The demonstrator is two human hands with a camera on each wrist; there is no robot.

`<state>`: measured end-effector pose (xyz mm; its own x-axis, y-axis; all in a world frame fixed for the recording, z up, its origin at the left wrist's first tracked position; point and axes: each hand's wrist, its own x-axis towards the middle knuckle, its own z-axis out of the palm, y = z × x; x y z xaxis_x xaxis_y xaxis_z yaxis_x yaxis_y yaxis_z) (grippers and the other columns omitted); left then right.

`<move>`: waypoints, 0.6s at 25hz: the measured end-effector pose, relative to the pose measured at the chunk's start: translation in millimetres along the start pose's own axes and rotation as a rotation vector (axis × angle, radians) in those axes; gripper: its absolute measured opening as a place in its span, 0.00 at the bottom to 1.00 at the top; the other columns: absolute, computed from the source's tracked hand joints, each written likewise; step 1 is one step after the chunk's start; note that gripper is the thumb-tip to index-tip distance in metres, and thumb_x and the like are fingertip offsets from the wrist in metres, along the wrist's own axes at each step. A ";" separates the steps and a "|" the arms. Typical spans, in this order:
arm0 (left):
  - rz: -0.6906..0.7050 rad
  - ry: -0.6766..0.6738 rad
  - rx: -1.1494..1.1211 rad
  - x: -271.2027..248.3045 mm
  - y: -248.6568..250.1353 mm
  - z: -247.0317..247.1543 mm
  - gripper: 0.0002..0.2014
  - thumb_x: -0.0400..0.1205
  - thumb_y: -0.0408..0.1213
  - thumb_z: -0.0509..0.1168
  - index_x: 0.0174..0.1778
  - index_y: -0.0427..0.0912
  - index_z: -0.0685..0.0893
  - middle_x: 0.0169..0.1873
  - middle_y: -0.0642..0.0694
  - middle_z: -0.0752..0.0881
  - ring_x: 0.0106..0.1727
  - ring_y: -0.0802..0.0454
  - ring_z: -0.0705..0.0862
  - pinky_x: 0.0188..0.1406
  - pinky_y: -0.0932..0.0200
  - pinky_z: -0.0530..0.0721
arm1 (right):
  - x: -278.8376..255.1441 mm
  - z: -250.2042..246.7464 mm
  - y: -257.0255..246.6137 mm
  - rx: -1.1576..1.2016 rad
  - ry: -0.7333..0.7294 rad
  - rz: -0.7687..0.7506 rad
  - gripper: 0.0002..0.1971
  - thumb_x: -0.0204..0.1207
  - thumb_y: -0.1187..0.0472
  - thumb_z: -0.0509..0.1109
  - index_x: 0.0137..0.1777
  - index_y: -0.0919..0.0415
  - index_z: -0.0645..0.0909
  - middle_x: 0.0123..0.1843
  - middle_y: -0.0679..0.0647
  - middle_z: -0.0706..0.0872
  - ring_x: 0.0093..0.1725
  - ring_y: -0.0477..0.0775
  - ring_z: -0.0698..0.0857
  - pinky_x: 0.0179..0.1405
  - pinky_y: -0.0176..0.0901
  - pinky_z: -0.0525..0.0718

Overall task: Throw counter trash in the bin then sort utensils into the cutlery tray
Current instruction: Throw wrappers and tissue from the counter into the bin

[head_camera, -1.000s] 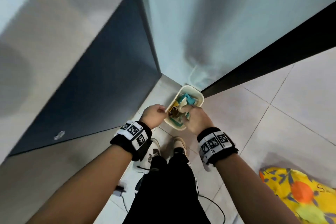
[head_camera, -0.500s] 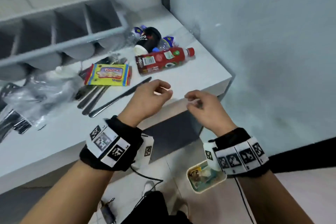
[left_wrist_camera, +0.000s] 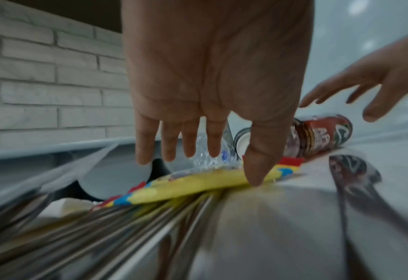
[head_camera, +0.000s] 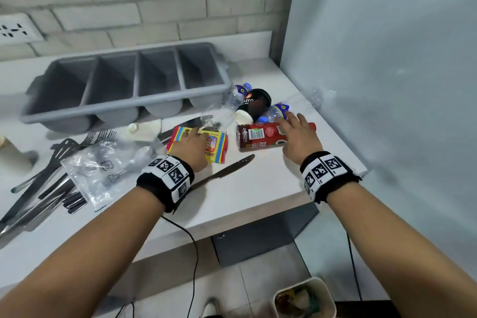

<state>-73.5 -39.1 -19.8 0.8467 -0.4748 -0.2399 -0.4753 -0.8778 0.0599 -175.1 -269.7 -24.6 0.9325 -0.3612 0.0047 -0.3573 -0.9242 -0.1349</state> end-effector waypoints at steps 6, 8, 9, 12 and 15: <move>0.008 -0.001 0.110 8.4 -5.4 5.0 0.28 0.76 0.45 0.63 0.73 0.49 0.70 0.66 0.45 0.80 0.68 0.41 0.78 0.73 0.34 0.66 | 22.2 13.4 -7.4 -0.151 -0.040 0.082 0.37 0.71 0.67 0.69 0.79 0.52 0.58 0.76 0.61 0.67 0.75 0.66 0.67 0.76 0.69 0.62; 0.036 0.014 0.108 7.0 -5.3 0.7 0.20 0.78 0.40 0.60 0.68 0.51 0.76 0.62 0.46 0.84 0.66 0.42 0.80 0.72 0.36 0.65 | 19.3 12.6 -12.1 -0.137 -0.031 0.085 0.35 0.68 0.64 0.72 0.76 0.53 0.63 0.72 0.62 0.69 0.70 0.67 0.71 0.75 0.66 0.65; 0.042 0.027 0.089 3.9 -6.3 -2.7 0.19 0.79 0.39 0.59 0.66 0.52 0.77 0.61 0.46 0.85 0.65 0.42 0.81 0.71 0.37 0.65 | 15.5 10.6 -14.6 -0.106 -0.030 0.078 0.35 0.67 0.63 0.73 0.74 0.53 0.65 0.70 0.62 0.69 0.68 0.67 0.73 0.72 0.64 0.69; 0.039 0.110 -0.015 -16.5 -3.2 -20.1 0.19 0.81 0.48 0.59 0.69 0.58 0.75 0.61 0.45 0.86 0.63 0.41 0.83 0.69 0.41 0.69 | -7.3 -1.7 -19.6 0.028 -0.016 0.059 0.35 0.66 0.59 0.74 0.73 0.52 0.66 0.69 0.61 0.71 0.66 0.65 0.74 0.62 0.59 0.76; 0.089 0.187 -0.230 -58.1 21.5 -41.9 0.21 0.80 0.39 0.59 0.70 0.54 0.75 0.59 0.39 0.86 0.60 0.37 0.84 0.58 0.47 0.80 | -50.6 -13.9 -15.5 0.253 0.054 0.108 0.36 0.65 0.51 0.75 0.73 0.54 0.67 0.68 0.60 0.75 0.65 0.65 0.74 0.61 0.57 0.78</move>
<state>-123.0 -33.0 36.1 0.8437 -0.5351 -0.0431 -0.5010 -0.8136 0.2950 -217.5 -238.7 -9.0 0.8830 -0.4685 0.0287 -0.4237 -0.8218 -0.3810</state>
